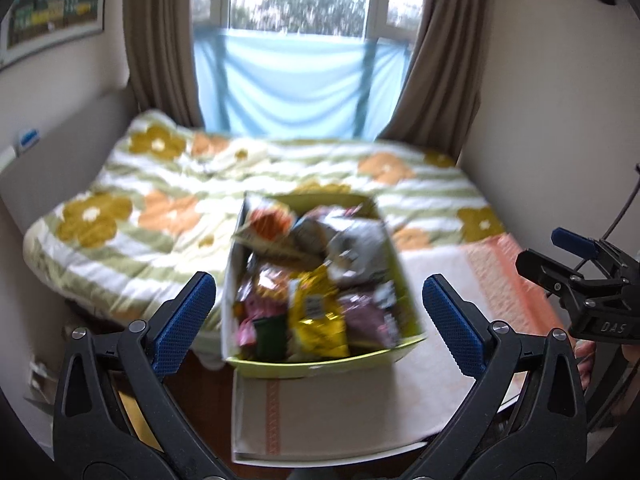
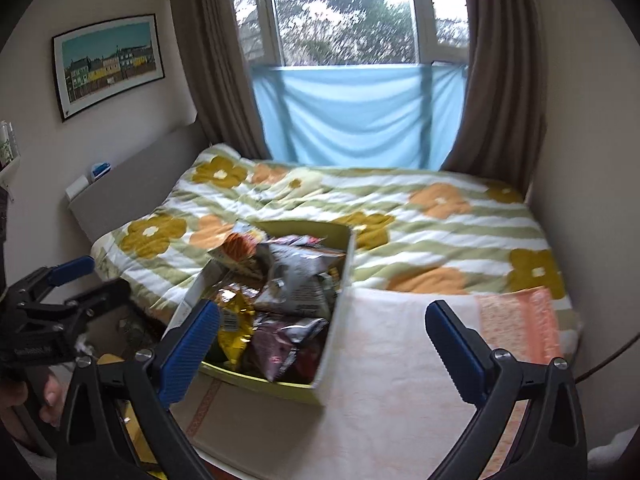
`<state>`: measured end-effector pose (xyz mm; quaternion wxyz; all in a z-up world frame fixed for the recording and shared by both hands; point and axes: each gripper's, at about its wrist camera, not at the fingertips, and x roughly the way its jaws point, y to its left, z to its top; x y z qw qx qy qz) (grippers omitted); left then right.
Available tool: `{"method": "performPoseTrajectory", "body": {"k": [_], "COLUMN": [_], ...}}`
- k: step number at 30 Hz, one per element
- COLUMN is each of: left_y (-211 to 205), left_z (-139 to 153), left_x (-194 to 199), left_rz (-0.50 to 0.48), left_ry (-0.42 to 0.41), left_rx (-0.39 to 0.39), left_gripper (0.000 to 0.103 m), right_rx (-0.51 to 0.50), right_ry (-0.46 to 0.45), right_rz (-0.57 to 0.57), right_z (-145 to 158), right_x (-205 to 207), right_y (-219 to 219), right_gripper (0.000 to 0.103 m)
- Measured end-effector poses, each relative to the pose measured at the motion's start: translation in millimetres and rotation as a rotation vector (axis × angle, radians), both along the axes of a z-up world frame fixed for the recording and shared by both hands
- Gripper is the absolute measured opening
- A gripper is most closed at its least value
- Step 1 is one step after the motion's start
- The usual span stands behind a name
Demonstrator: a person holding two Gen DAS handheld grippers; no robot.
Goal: Organize snacks
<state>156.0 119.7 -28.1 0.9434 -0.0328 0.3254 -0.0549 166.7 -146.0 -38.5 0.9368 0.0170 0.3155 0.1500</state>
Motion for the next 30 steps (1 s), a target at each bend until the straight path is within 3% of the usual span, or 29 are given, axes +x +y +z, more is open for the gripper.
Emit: {"method": "performPoseTrajectory", "body": {"k": [5,9,18,30], "left_y": [-31.0,-47.7,-67.5,-74.8], "left_z": [29.4,35.4,26.3,30.0], "left_x": [-46.9,-79.1,-123.0,-142.4], "left_rz": [0.014,0.046,0.041,0.034], "left_ry": [-0.1,-0.145,-0.148,-0.17], "left_rx": [0.011,0.038,0.069,0.065], "left_gripper": [0.103,0.103,0.103,0.103], "right_rx": [-0.01,-0.024,-0.041,-0.052], "right_ry": [-0.073,-0.104,-0.097,-0.116], "right_rz": [-0.079,-0.146,-0.229,-0.244], "right_z": [25.4,31.3,19.9,20.1], "right_x": [-44.1,-74.6,-118.2,-137.5], "right_y": [-41.1,-60.7,-80.9,-84.3], "right_gripper": [0.102,0.102,0.102,0.102]}}
